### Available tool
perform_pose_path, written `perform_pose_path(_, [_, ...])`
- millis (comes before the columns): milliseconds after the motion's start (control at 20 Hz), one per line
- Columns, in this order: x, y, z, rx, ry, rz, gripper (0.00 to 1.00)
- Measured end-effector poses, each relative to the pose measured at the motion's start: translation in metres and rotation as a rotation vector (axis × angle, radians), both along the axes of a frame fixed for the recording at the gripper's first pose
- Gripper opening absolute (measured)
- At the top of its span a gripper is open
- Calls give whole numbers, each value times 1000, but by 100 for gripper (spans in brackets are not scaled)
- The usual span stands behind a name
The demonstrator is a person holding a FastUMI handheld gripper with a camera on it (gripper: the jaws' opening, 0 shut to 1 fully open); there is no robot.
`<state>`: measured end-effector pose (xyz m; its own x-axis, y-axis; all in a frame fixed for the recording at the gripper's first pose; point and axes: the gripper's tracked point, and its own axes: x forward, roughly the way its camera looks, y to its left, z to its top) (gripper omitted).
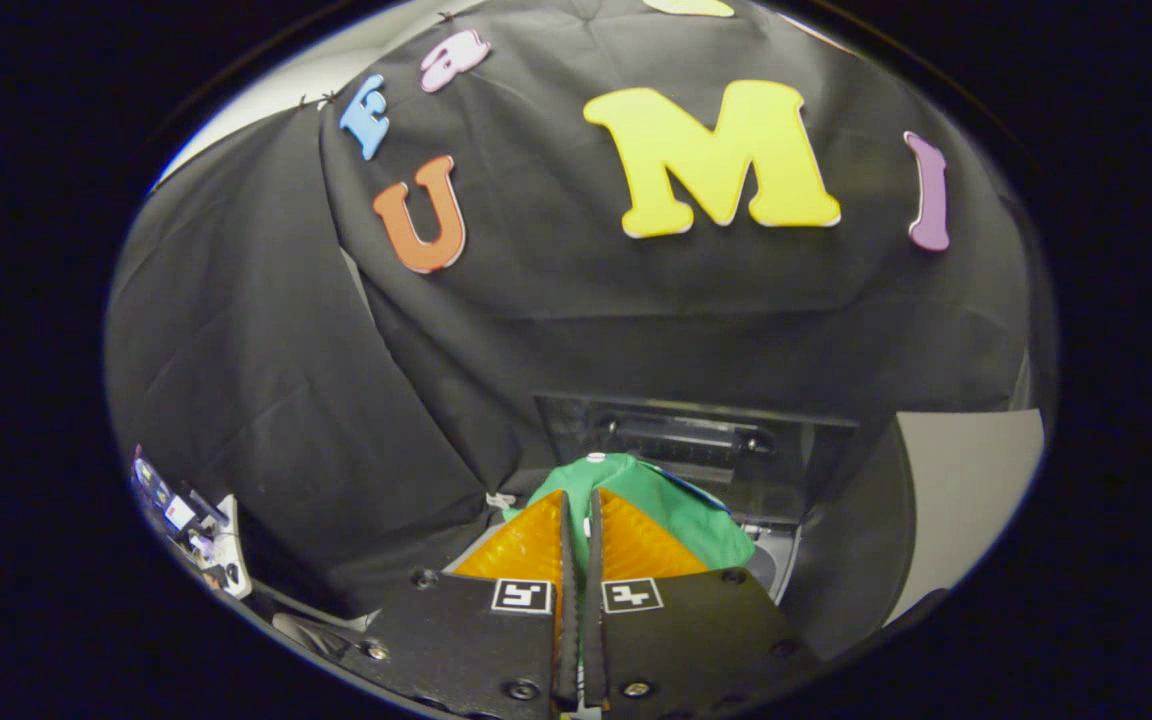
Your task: Put the clothes into the washing machine and then close the washing machine lid.
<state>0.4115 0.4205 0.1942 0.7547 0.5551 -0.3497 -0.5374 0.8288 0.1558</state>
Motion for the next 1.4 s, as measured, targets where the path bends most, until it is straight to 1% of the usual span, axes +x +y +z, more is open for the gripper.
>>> perform_pose_path(300, [38, 2, -80, -94, 113, -17, 5])
perform_pose_path(550, [54, 14, -141, -135, 206, -24, 5])
perform_pose_path(800, [73, 28, -180, -152, 283, -70, 5])
perform_pose_path(1050, [83, 23, -220, -214, 355, -105, 5])
perform_pose_path(1250, [88, 18, -231, -233, 387, -125, 5])
perform_pose_path(1400, [89, 13, -229, -251, 379, -136, 7])
